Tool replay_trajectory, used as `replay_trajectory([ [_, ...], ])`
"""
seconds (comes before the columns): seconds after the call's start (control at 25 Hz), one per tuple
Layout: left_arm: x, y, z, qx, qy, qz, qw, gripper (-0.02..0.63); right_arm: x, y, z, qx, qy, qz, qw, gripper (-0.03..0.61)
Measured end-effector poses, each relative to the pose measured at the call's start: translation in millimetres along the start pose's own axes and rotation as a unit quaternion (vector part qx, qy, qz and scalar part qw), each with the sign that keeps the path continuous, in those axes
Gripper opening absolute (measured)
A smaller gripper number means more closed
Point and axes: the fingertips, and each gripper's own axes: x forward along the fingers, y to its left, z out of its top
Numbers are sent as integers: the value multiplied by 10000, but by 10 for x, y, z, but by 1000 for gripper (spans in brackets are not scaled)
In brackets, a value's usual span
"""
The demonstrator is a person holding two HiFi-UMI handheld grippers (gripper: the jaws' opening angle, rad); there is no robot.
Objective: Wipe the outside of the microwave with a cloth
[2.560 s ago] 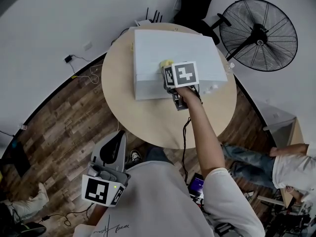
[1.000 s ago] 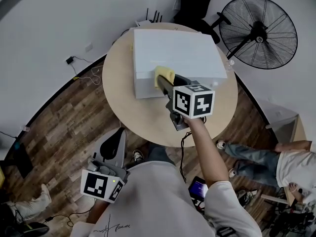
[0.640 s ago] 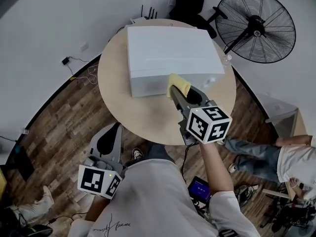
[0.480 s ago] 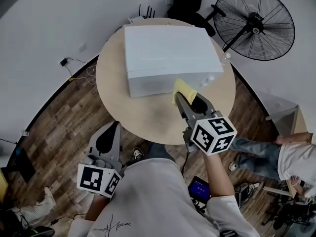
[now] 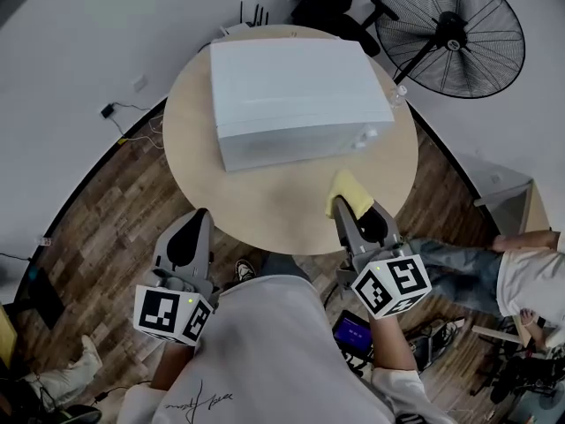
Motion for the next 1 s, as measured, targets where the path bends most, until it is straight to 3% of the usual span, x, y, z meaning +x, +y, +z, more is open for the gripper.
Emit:
replay_trajectory([
  [0.36, 52, -48, -110, -54, 85, 33, 9999, -8, -232, -110, -132, -214, -69, -287, 9993, 129],
  [1.0, 83, -95, -115, 16, 116, 30, 9999, -8, -248, -147, -44, -306, -149, -185, 9992, 127],
])
